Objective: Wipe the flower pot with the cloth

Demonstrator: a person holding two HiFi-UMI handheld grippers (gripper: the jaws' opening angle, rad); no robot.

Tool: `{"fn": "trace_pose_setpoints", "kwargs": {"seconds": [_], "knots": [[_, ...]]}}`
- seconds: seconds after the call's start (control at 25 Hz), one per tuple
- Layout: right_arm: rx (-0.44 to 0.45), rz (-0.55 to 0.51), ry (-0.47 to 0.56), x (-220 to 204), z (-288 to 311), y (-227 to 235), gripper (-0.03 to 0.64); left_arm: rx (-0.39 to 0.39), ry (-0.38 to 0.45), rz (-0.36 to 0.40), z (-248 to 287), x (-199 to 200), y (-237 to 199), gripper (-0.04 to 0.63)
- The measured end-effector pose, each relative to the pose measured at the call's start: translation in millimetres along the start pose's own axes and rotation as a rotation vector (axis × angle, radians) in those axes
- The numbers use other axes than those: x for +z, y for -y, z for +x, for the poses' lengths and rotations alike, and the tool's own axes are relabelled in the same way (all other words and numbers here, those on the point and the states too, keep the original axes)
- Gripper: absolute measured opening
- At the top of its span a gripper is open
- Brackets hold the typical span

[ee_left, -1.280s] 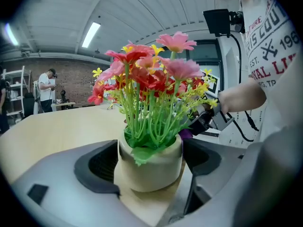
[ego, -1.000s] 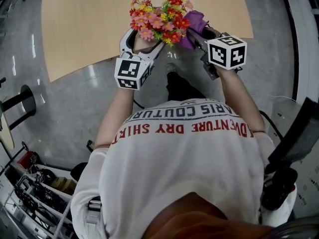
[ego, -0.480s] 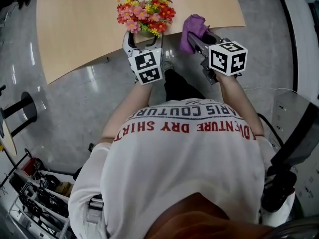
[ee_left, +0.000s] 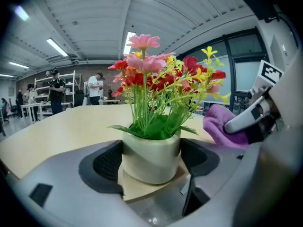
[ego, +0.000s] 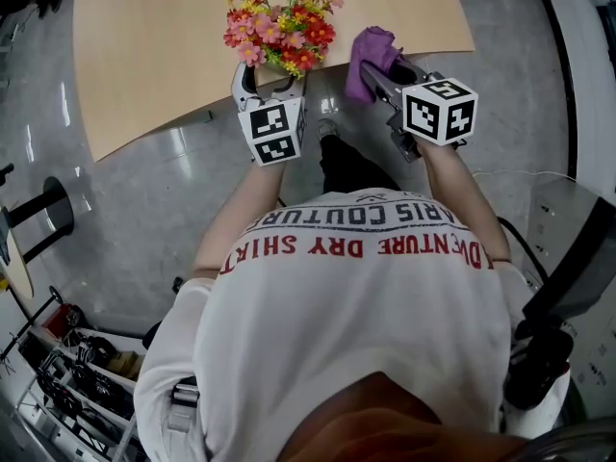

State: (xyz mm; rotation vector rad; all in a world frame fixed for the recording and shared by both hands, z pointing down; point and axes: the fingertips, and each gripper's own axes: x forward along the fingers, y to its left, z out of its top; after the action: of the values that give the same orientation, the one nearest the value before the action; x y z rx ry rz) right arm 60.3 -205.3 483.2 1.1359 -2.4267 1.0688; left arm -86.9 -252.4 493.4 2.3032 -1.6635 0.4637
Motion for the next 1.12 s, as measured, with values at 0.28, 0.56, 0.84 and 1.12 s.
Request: {"fn": "trace_pose_setpoints", "kwargs": {"seconds": [0.28, 0.56, 0.84, 1.12], "knots": [[0.057, -0.005, 0.026, 27.9, 11.1, -13.6, 0.043, -0.169, -0.003, 0.067, -10.8, 10.6, -5.4, 0.396], [0.119, 0.012, 0.056, 33.8, 12.2, -22.2, 0.043, -0.367, -0.022, 0.155, -24.1, 0.6, 5.6, 0.396], [0.194, -0.008, 0.058, 46.7, 30.5, -45.0, 0.043, -0.440, -0.023, 0.184, -28.4, 5.5, 2.5, 0.396], [0.202, -0.038, -0.003, 33.9, 44.5, -48.2, 0.043, -0.452, -0.023, 0.191, -30.8, 5.1, 2.1, 0.396]]}}
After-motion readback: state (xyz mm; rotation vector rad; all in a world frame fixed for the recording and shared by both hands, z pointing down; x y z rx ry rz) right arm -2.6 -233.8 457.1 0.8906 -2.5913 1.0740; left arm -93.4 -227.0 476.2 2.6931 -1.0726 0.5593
